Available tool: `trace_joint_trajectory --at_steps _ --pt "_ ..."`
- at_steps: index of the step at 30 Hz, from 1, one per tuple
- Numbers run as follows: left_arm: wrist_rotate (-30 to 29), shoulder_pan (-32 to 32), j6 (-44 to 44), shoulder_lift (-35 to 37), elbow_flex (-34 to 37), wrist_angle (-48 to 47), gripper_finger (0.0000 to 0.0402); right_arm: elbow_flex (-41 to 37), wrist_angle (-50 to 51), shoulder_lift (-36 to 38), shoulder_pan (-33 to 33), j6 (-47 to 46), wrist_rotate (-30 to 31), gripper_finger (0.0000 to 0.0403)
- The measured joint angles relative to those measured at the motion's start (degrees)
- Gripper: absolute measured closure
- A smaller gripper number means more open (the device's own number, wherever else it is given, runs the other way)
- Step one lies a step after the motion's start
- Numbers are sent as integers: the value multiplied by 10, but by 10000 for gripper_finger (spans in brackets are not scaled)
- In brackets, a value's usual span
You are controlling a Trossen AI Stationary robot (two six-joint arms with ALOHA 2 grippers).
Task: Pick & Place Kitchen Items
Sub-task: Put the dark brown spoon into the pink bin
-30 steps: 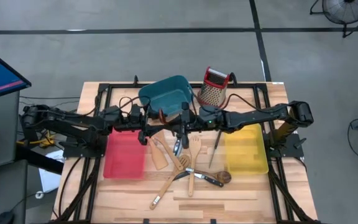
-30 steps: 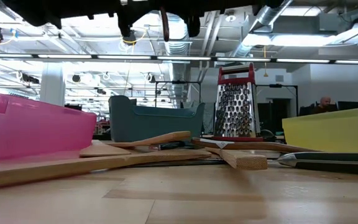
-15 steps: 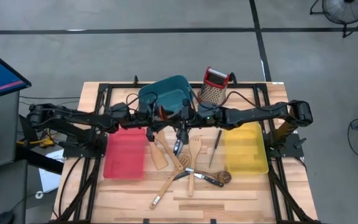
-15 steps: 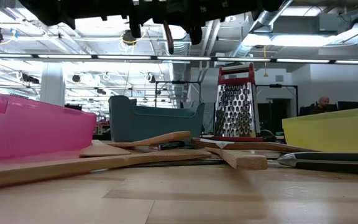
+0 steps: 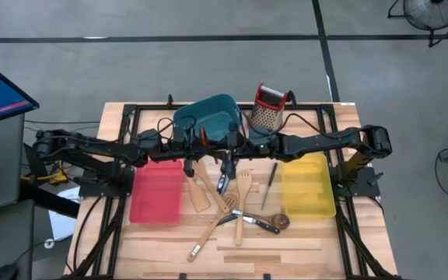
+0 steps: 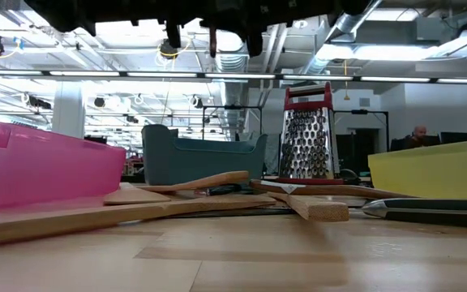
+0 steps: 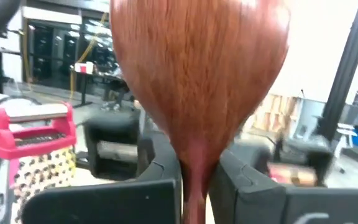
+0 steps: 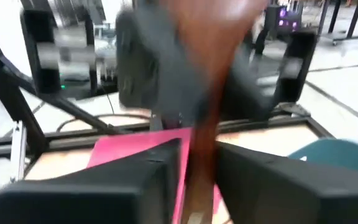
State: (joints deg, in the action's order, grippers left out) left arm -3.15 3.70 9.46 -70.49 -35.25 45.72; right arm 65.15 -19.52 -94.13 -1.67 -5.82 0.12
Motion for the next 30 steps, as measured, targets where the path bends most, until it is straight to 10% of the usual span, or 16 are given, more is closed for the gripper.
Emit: trace_joint_trajectory --at_steps 9,14,25,30 --pt "11 -4 15 70 0 -19 386 0 49 64 4 0 7 150" --pt "50 -4 44 155 0 -58 386 0 126 146 25 16 -10 149" --pt "327 -34 180 291 0 -46 386 0 269 284 70 48 -1 174" --pt "324 -64 185 312 0 -43 385 0 294 290 82 48 -1 184"
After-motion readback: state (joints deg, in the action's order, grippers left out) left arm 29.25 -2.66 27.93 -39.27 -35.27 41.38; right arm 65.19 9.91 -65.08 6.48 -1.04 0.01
